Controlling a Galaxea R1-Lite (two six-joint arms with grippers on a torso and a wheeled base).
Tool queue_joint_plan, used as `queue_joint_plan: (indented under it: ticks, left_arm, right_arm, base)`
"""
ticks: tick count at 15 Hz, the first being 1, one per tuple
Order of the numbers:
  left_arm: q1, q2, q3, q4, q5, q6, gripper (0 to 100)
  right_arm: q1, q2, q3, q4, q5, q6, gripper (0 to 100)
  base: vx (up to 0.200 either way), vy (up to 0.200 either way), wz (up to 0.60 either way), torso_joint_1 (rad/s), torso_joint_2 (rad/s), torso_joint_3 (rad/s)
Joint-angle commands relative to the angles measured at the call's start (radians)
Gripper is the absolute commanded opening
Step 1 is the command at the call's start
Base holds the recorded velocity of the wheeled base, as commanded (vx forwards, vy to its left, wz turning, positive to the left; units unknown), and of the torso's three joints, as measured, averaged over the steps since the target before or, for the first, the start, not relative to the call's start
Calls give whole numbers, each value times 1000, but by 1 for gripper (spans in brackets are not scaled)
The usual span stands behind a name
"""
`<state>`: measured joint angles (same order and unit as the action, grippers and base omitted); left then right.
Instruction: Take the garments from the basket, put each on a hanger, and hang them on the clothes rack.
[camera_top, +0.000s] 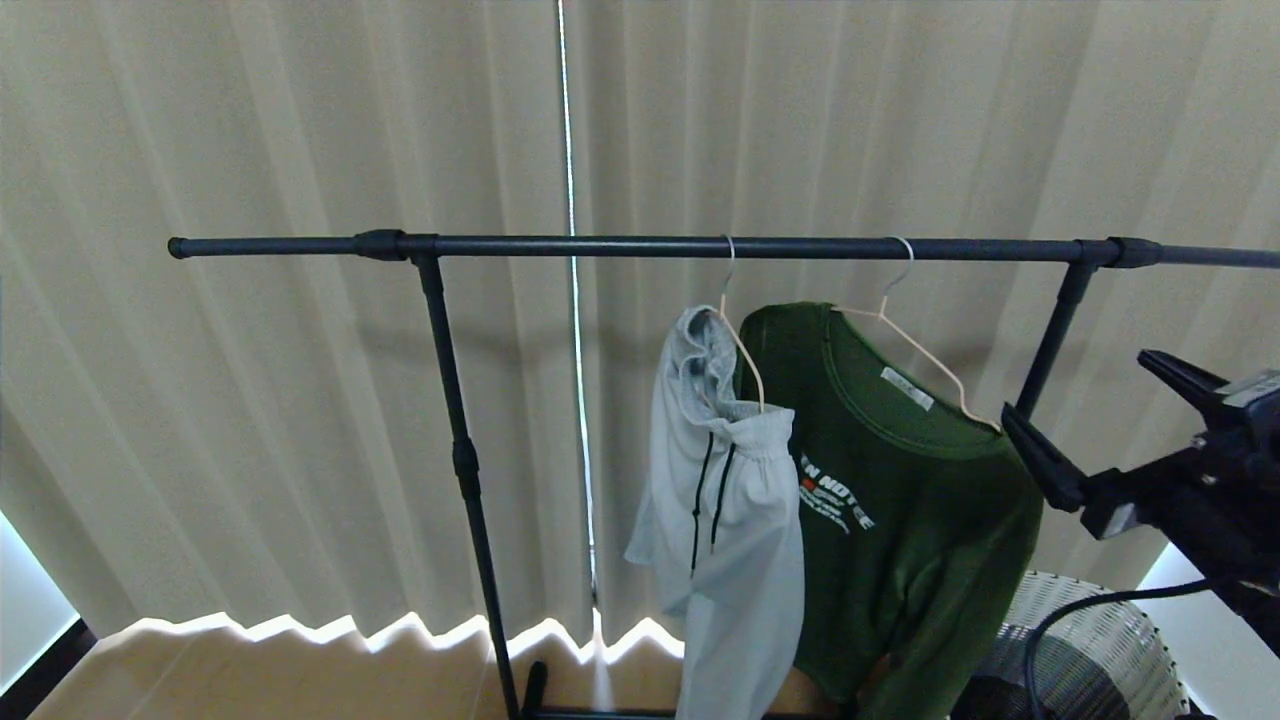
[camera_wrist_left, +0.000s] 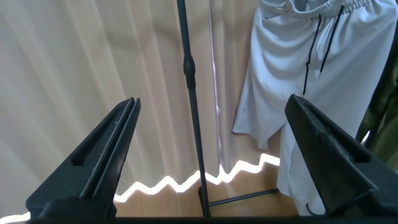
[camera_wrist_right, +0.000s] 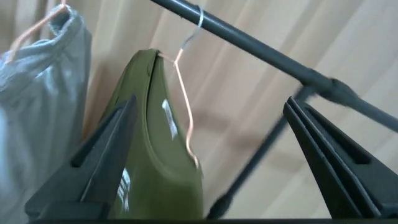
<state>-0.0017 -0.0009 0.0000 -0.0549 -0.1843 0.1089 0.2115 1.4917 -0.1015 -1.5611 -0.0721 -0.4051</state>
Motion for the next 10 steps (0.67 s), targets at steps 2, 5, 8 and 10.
queue_joint_plan:
  ticks: [2, 5, 8, 10]
  left_arm:
    - [0, 1, 0, 0, 0, 0, 100]
    - [0, 1, 0, 0, 5, 0, 100]
    - [0, 1, 0, 0, 5, 0, 100]
    - [0, 1, 0, 0, 5, 0, 100]
  right_arm:
    - [-4, -338, 101, 156, -3, 40, 100]
    - [-4, -522, 100, 398, -5, 40, 100]
    - [-17, -887, 92, 872, -43, 52, 100]
    - [-41, -1084, 52, 1173, -123, 61, 100]
  base:
    - [0, 0, 0, 0, 0, 0]
    - [0, 0, 0, 0, 0, 0]
    - [0, 0, 0, 0, 0, 0]
    - [0, 0, 0, 0, 0, 0]
